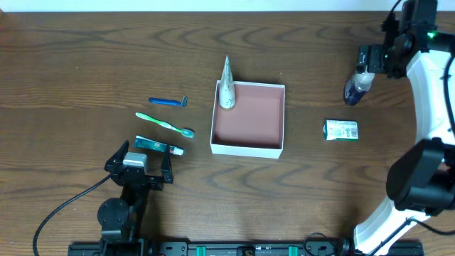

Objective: Pack container
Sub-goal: 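Release the tube and move the right gripper to the soap bottle, then grasp the blue foaming soap bottle with the right gripper, then carry the soap bottle into the box beside the lotion tube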

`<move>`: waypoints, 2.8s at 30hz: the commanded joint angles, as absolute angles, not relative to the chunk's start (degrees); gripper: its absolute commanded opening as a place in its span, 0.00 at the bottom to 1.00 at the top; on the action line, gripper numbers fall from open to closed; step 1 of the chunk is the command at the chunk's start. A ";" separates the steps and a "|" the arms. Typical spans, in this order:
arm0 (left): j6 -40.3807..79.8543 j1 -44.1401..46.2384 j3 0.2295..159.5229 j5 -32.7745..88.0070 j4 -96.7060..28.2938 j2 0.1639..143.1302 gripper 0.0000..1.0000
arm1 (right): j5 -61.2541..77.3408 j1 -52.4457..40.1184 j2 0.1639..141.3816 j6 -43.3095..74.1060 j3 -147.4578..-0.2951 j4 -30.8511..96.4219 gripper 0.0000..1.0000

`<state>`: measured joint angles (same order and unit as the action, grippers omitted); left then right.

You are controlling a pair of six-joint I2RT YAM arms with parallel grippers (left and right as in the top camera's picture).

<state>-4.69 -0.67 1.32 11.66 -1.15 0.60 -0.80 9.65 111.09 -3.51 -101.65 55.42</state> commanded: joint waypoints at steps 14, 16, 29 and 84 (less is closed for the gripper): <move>-4.62 -0.95 0.23 12.47 -2.96 0.30 0.98 | 4.32 9.69 116.64 -8.82 -102.30 54.70 0.56; -4.64 -0.95 0.23 12.47 -2.96 0.30 0.98 | 4.32 9.69 116.64 -8.69 -102.30 54.70 0.50; -4.62 -0.95 0.23 12.47 -2.96 0.30 0.98 | 3.05 9.69 116.44 -7.25 -102.32 55.29 0.31; -4.64 -0.95 0.23 12.47 -2.96 0.30 0.98 | 14.59 -25.56 100.79 -7.79 -102.30 48.23 0.27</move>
<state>-4.69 -0.67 1.32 11.64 -1.15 0.58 14.87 -25.23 99.79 -7.18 -101.78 49.15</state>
